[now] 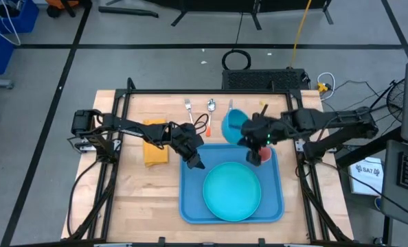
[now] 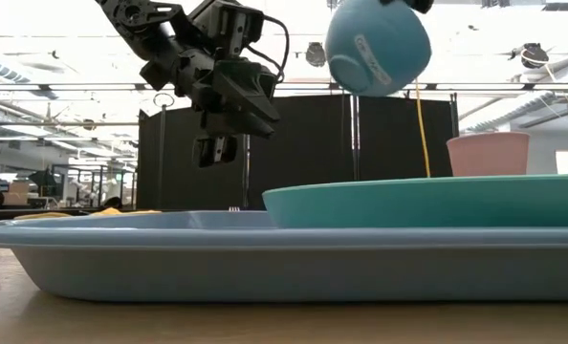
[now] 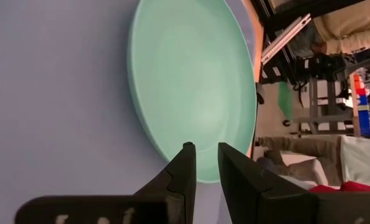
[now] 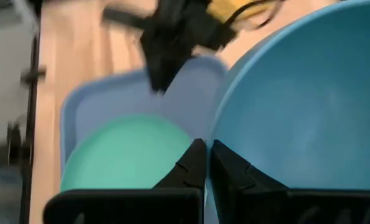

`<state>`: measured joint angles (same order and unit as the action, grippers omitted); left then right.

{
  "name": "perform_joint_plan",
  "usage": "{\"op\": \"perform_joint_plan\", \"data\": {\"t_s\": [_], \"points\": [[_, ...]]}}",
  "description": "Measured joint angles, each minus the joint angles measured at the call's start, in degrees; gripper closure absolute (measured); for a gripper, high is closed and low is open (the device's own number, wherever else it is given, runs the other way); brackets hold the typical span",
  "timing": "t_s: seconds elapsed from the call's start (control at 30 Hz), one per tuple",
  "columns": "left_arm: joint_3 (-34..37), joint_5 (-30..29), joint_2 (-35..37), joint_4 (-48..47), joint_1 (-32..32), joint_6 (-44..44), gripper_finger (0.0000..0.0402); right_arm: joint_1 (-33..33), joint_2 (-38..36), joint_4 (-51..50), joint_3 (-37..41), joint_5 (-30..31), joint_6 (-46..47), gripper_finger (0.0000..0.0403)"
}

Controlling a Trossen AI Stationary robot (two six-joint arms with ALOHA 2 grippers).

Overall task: Set up tray
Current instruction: Put the blue bowl on top of the the green plate

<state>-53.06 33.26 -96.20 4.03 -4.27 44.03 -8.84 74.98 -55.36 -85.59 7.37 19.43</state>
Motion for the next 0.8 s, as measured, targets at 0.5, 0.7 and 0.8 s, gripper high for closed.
{"op": "perform_joint_plan", "data": {"t_s": [0.5, 0.7, 0.8], "points": [[-0.02, -1.29, 0.0, 0.02, -0.26, 0.99, 0.0332, -12.99, 12.02, -6.92, 0.05, -8.09, -3.08, 0.0403], [-0.02, -1.3, 0.0, -0.64, -0.24, 0.99, 0.0332, -16.32, 16.67, -3.93, 0.05, -10.61, -4.58, 0.0403], [-0.02, -1.31, 0.0, -2.76, -0.26, -0.36, 0.0332, -17.74, 18.6, -3.84, 0.05, -10.5, -4.3, 0.0403]]}}
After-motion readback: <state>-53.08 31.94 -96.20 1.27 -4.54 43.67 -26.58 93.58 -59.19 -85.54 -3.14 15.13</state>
